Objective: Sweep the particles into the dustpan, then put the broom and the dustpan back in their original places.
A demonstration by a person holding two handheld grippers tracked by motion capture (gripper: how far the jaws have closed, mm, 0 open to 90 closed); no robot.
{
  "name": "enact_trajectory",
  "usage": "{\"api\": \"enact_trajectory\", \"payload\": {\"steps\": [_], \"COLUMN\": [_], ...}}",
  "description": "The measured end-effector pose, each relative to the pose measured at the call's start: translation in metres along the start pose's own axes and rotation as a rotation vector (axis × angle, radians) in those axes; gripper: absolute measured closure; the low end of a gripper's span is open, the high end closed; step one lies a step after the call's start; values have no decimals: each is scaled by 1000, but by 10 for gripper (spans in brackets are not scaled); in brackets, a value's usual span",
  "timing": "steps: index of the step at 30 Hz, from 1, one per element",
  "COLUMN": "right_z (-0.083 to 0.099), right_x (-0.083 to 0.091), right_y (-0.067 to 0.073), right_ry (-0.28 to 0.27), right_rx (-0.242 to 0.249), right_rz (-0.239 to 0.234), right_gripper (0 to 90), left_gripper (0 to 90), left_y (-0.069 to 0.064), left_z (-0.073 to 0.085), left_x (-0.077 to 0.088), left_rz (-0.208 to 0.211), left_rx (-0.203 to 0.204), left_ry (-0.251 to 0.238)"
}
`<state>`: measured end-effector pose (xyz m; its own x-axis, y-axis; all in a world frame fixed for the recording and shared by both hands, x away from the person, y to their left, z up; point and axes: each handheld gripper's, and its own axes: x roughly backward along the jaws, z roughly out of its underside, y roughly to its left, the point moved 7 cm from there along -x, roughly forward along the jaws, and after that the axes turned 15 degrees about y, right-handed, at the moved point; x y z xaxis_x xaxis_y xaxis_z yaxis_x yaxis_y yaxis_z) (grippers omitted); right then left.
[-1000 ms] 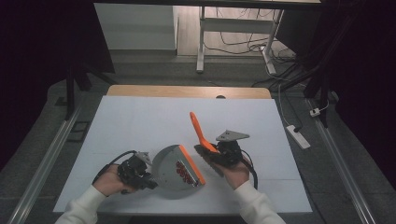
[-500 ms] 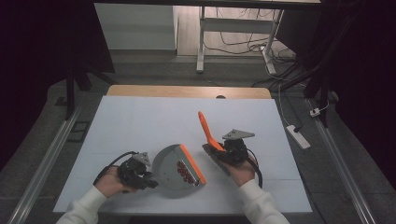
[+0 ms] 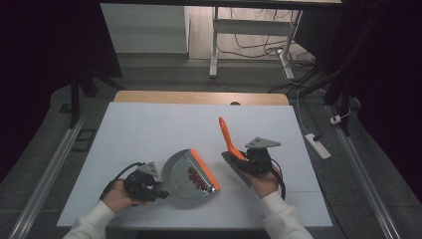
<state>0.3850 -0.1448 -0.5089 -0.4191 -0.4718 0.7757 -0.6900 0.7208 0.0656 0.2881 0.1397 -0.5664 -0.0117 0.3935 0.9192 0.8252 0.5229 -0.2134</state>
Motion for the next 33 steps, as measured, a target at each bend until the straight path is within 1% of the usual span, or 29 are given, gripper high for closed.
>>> {"api": "enact_trajectory", "payload": {"steps": [3,8,10,12,16,18,20,22,23,30,33], "right_z": [1,4,6,7,11,13,16,18,19,29,33], "right_x": [5,10,11,12,16,18,21,23,25,30,32], "right_y": [-3,-7,-9,-10,-12,-14,-17,-20,-21,-29,-31], "right_ry": [-7,-9,-8,-5,0,-2,-1,-3,-3,5,5], "right_rx": [-1,3,6,10,24,32,26,22,19,3,-2], "right_rz": [0,2,4,3,3,5,6,11,11,25,27], "right_gripper": [700,700,700,700,700,700,700,700,700,700,700], "left_gripper": [616,616,616,616,616,616,616,616,616,616,615], "left_y": [0,1,2,3,5,6,7,8,8,12,13], "left_z": [1,2,3,4,6,7,10,12,12,17,18], "left_x": [2,6,7,9,12,13,14,16,16,19,19], "left_rz": [0,-2,-11,-21,-36,-35,-43,-43,-44,-50,-55], "left_rx": [15,40,54,70,119,137,157,174,188,242,256], "left_ry": [-26,-55,-67,-80,-120,-137,-150,-164,-175,-198,-203]}}
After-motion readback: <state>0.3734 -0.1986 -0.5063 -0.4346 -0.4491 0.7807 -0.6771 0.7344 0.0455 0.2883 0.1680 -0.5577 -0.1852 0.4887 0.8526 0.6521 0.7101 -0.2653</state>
